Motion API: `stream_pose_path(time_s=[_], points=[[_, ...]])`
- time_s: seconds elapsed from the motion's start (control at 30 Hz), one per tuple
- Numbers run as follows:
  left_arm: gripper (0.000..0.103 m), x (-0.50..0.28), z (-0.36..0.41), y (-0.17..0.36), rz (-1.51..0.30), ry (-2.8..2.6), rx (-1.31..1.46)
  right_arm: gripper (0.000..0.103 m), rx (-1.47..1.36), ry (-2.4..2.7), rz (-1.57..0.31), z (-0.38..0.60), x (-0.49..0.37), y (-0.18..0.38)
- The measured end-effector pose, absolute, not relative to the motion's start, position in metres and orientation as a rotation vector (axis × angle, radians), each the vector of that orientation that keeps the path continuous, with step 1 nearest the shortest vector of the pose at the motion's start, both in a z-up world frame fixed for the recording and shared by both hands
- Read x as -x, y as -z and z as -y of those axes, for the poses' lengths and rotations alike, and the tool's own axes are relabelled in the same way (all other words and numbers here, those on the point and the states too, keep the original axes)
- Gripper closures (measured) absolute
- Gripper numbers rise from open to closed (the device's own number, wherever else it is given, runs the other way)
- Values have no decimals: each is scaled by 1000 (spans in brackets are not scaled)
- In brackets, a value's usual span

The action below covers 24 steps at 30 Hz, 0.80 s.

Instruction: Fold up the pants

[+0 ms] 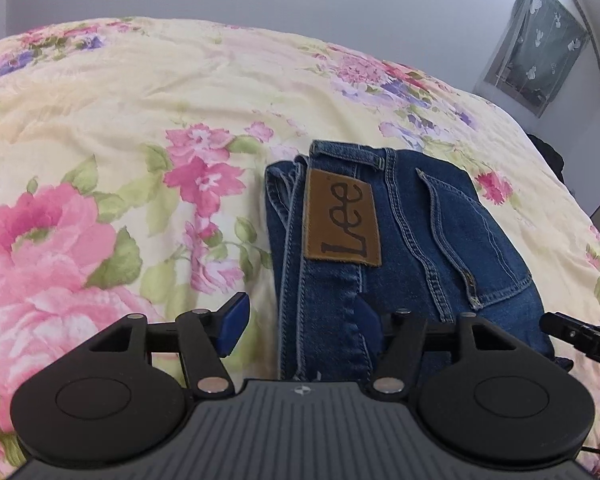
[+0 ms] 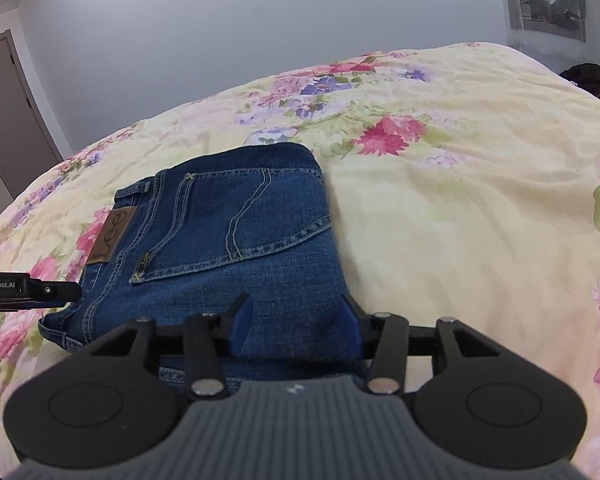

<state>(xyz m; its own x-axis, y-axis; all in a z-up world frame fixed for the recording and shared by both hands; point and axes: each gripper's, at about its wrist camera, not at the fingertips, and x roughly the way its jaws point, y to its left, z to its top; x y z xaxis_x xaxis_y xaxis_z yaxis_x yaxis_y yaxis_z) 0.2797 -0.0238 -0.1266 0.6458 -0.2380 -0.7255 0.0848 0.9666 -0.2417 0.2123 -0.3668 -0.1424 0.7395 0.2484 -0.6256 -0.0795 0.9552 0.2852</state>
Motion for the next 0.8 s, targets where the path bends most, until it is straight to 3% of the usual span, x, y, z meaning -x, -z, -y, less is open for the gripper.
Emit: stream_pose_path(time_s=[0.07, 0.3, 0.5, 0.63, 0.8], points=[[31, -293, 13, 126, -854, 213, 221, 52, -274, -194, -731, 372, -221, 140], [29, -347, -16, 158, -941, 362, 518, 46, -409, -262, -875, 388, -278, 152], [20, -383, -27, 186, -997, 502, 667, 39, -568, -357, -959, 400, -315, 169], [30, -394, -31, 196, -1003, 560, 722, 41, -696, -411, -980, 409, -338, 184], [50, -399, -29, 193, -1025, 567, 713, 59, -767, -442, -972, 415, -351, 194]])
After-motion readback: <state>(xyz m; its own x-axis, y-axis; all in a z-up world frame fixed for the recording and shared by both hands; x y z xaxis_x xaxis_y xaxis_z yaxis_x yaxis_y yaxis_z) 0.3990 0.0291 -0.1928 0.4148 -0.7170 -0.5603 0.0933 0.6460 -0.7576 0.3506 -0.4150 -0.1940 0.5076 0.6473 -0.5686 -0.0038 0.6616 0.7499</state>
